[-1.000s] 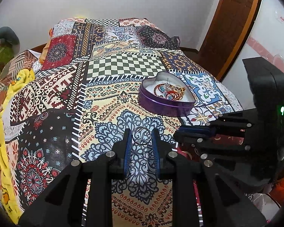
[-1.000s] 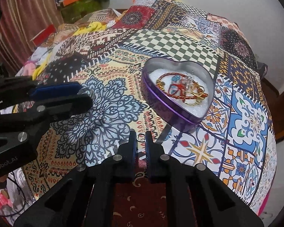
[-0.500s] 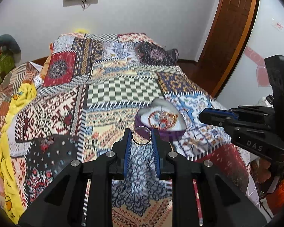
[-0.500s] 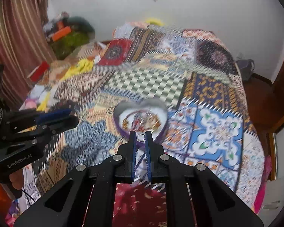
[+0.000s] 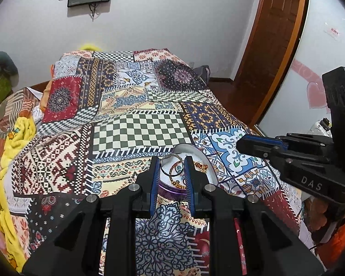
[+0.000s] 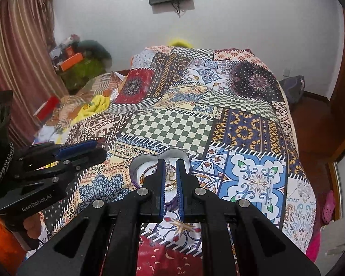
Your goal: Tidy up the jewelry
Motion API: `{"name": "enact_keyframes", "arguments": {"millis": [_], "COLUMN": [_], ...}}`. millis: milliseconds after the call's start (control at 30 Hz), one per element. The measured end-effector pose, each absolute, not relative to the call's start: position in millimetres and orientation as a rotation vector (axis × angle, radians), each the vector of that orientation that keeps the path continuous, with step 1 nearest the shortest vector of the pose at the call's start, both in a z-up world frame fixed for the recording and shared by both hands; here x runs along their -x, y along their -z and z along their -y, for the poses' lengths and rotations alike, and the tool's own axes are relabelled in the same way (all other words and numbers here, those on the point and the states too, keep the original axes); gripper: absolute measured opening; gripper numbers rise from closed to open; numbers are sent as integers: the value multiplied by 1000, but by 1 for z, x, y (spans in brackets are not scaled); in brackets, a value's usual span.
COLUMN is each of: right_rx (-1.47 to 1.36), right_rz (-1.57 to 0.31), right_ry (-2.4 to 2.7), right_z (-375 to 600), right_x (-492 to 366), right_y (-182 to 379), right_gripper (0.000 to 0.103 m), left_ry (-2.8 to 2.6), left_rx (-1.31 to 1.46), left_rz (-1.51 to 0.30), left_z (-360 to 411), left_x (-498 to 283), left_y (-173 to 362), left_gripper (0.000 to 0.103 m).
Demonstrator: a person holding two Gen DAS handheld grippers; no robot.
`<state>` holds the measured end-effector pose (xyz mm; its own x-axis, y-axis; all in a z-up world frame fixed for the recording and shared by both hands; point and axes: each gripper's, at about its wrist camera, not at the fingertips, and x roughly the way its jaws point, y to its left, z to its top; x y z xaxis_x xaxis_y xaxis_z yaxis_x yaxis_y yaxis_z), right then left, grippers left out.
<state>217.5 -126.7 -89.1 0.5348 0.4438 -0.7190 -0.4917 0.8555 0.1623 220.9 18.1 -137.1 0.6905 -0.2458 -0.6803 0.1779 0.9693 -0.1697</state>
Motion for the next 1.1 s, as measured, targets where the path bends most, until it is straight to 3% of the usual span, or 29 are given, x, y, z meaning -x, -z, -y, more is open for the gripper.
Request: {"name": "enact_keyframes", "arguments": {"millis": [500, 567, 733, 1100], "right_rx": [50, 57, 40, 113], "right_rz": [-920, -933, -964, -1001], "right_ry": [-497, -469, -411, -405], "right_z": [167, 179, 204, 192], "right_x": [-229, -230, -236, -262], "right_y": [121, 124, 133, 158], "right_gripper": [8, 10, 25, 25], "left_ry": [256, 255, 262, 272], "left_rx": [92, 94, 87, 55], "left_rz": [-837, -842, -852, -889], "left_z": [-12, -12, -7, 2], "left_x": [-237, -240, -243, -254], "left_y": [165, 167, 173, 185], "left_gripper": [20, 20, 20, 20]}}
